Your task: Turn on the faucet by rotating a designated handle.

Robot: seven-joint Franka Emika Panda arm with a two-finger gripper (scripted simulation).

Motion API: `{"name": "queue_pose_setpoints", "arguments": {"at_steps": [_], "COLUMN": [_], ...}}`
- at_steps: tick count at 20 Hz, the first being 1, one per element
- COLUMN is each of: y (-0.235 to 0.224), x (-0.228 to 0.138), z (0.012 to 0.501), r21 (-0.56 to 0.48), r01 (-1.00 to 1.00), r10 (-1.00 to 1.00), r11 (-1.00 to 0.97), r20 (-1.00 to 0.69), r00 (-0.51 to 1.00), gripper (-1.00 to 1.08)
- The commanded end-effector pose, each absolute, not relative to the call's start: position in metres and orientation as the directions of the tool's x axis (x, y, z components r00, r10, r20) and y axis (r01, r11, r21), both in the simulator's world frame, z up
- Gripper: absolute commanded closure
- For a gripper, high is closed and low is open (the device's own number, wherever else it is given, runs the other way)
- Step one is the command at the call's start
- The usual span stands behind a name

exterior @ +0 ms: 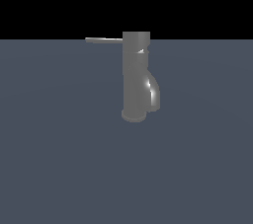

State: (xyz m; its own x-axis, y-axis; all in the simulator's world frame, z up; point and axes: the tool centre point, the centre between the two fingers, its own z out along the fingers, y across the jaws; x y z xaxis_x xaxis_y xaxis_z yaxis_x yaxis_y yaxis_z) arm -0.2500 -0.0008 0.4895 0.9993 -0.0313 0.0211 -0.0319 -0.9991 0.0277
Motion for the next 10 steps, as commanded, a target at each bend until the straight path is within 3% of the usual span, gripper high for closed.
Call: {"name": "queue_pose_setpoints", "arguments": {"at_steps": [1, 10], "y": [0.004, 0.031], "x": [-0.248, -0.230], "z": [0.486, 0.466], "r21": [0.027, 0.023], "r01": [-0.053, -0.190], "r10": [-0.053, -0.189], "r11": [-0.998, -0.982], "r20": [0.021, 0.020], "r00": [0.998, 0.982], "gripper": [1.08, 1.08]}}
